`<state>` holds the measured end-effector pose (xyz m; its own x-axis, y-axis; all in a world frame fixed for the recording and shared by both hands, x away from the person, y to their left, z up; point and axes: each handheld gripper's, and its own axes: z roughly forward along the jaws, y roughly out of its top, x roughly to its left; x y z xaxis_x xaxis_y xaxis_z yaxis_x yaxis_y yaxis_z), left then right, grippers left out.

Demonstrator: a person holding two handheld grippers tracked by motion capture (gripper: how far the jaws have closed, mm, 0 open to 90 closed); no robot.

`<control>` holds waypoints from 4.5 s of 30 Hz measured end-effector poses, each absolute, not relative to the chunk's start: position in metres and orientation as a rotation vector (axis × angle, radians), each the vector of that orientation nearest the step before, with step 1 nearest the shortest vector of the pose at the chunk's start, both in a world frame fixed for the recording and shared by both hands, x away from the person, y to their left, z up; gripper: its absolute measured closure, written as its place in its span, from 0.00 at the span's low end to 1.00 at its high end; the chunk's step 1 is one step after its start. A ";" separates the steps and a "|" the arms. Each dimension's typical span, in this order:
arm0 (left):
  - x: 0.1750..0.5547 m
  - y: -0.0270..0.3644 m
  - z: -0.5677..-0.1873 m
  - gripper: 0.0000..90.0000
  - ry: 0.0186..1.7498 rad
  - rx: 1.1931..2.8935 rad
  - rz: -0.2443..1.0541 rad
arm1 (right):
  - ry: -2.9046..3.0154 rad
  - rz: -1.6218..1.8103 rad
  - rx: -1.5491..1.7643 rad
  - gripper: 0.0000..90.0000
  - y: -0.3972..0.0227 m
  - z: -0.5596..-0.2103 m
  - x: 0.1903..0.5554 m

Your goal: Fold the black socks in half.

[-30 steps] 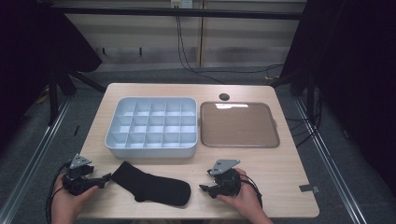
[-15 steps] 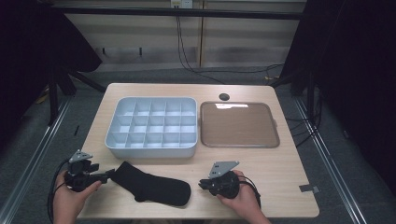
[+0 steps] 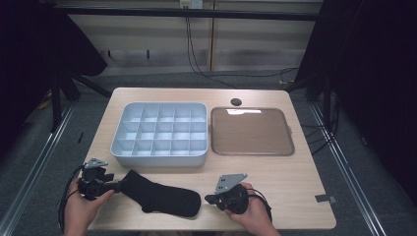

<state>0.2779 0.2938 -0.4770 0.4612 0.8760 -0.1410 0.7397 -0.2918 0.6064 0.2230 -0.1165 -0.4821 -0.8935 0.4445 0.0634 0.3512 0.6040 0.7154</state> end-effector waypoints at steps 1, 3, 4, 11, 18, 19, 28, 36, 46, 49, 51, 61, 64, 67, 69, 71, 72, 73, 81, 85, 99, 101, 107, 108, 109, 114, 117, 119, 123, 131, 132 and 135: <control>0.278 0.293 -0.477 0.45 1.337 2.110 0.285 | 2.709 1.168 0.669 1.00 -0.116 -0.483 0.223; 0.278 0.291 -0.476 0.46 1.343 2.105 0.296 | 2.701 1.167 0.663 1.00 -0.114 -0.482 0.223; 0.278 0.291 -0.476 0.46 1.344 2.098 0.294 | 2.701 1.167 0.663 1.00 -0.114 -0.482 0.223; 0.278 0.289 -0.477 0.49 1.345 2.131 0.276 | 2.645 1.253 0.646 1.00 -0.106 -0.469 0.222; 0.278 0.284 -0.479 0.51 1.361 2.160 0.279 | 2.667 1.277 0.591 1.00 -0.092 -0.470 0.218; 0.278 0.284 -0.479 0.52 1.360 2.165 0.284 | 2.693 1.247 0.567 1.00 -0.088 -0.474 0.217; 0.281 0.282 -0.482 0.57 1.368 2.178 0.257 | 2.753 1.207 0.568 1.00 -0.084 -0.486 0.218; 0.281 0.277 -0.480 0.74 1.392 2.180 0.212 | 2.776 1.176 0.561 1.00 -0.082 -0.491 0.218; 0.284 0.274 -0.477 0.86 1.407 2.194 0.160 | 2.776 1.180 0.570 1.00 -0.082 -0.493 0.219; 0.284 0.274 -0.477 0.87 1.407 2.196 0.154 | 2.776 1.180 0.564 1.00 -0.082 -0.493 0.219; 0.284 0.275 -0.475 0.88 1.404 2.199 0.154 | 2.776 1.179 0.564 1.00 -0.082 -0.493 0.219; 0.279 0.275 -0.455 0.88 1.367 2.126 0.171 | 2.772 1.173 0.561 1.00 -0.082 -0.493 0.219; 0.277 0.274 -0.450 0.88 1.354 2.124 0.163 | 2.770 1.169 0.562 1.00 -0.082 -0.493 0.219; 0.276 0.272 -0.443 0.88 1.324 2.121 0.181 | 2.771 1.169 0.564 1.00 -0.082 -0.493 0.219; 0.275 0.269 -0.439 0.88 1.310 2.133 0.176 | 2.771 1.177 0.569 1.00 -0.081 -0.493 0.219; 0.275 0.267 -0.436 0.87 1.302 2.142 0.176 | 2.772 1.171 0.571 1.00 -0.081 -0.492 0.219; 0.275 0.266 -0.435 0.87 1.296 2.145 0.173 | 2.772 1.171 0.571 1.00 -0.081 -0.492 0.219; 0.274 0.264 -0.434 0.87 1.292 2.147 0.170 | 2.773 1.171 0.572 1.00 -0.081 -0.492 0.219; 0.271 0.255 -0.423 0.87 1.257 2.162 0.160 | 2.773 1.170 0.566 1.00 -0.081 -0.492 0.219; 0.269 0.250 -0.418 0.87 1.233 2.164 0.156 | 2.773 1.171 0.566 1.00 -0.081 -0.492 0.219; 0.269 0.236 -0.408 0.87 1.174 2.168 0.128 | 2.735 1.168 0.607 1.00 -0.078 -0.494 0.220; 0.268 0.236 -0.407 0.87 1.176 2.162 0.122 | 2.725 1.175 0.614 1.00 -0.079 -0.493 0.221; 0.268 0.235 -0.408 0.87 1.169 2.160 0.125 | 2.706 1.210 0.640 1.00 -0.083 -0.486 0.220; 0.268 0.234 -0.408 0.87 1.169 2.160 0.120 | 2.698 1.222 0.643 1.00 -0.084 -0.484 0.220; 0.268 0.233 -0.409 0.87 1.170 2.153 0.122 | 2.704 1.221 0.646 1.00 -0.085 -0.482 0.220; 0.268 0.232 -0.409 0.87 1.167 2.157 0.118 | 2.704 1.238 0.629 1.00 -0.093 -0.473 0.216; 0.269 0.231 -0.409 0.87 1.173 2.152 0.115 | 2.716 1.227 0.616 1.00 -0.098 -0.471 0.212; 0.269 0.230 -0.409 0.87 1.167 2.157 0.120 | 2.722 1.219 0.615 1.00 -0.101 -0.472 0.210; 0.269 0.228 -0.409 0.87 1.160 2.160 0.111 | 2.742 1.188 0.618 1.00 -0.101 -0.476 0.211; 0.267 0.218 -0.406 0.87 1.121 2.177 0.109 | 2.757 1.158 0.630 1.00 -0.091 -0.485 0.218; 0.267 0.216 -0.406 0.87 1.123 2.172 0.114 | 2.761 1.149 0.614 1.00 -0.090 -0.486 0.219; 0.267 0.212 -0.405 0.87 1.108 2.177 0.109 | 2.755 1.142 0.622 1.00 -0.088 -0.488 0.220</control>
